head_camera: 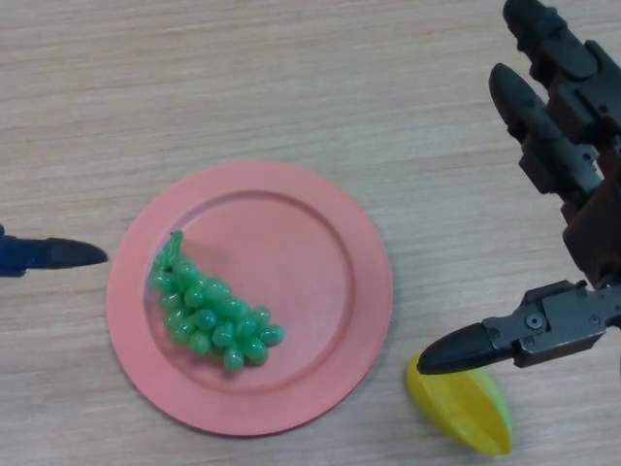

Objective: Pick up the green grapes and place it on the plate

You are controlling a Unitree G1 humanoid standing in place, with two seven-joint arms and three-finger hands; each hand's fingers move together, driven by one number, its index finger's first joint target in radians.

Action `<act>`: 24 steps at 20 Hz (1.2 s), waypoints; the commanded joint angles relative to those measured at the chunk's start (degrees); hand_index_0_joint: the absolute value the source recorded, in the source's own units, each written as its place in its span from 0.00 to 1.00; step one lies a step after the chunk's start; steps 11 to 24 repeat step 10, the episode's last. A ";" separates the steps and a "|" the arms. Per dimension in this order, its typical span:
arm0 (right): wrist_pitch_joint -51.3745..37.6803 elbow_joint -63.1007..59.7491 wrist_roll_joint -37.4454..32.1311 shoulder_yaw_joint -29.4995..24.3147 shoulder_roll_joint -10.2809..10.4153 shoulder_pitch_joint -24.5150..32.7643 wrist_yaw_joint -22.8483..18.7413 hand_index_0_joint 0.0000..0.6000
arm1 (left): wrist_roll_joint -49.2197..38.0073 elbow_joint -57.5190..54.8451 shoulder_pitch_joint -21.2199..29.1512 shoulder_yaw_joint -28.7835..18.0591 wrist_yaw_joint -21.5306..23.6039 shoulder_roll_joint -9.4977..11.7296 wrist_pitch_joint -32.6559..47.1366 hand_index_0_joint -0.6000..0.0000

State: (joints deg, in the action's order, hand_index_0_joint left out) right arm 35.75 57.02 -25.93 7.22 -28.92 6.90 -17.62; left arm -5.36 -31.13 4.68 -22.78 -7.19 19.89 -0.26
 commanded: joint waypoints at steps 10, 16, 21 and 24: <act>-3.87 2.98 2.71 -4.56 -0.16 1.90 1.21 0.00 | -21.09 -9.12 -2.93 -3.56 -2.72 1.10 -19.27 1.00; -3.87 2.98 2.71 -4.56 -0.16 1.90 1.21 0.00 | -21.09 -9.12 -2.93 -3.56 -2.72 1.10 -19.27 1.00; -3.87 2.98 2.71 -4.56 -0.16 1.90 1.21 0.00 | -21.09 -9.12 -2.93 -3.56 -2.72 1.10 -19.27 1.00; -3.87 2.98 2.71 -4.56 -0.16 1.90 1.21 0.00 | -21.09 -9.12 -2.93 -3.56 -2.72 1.10 -19.27 1.00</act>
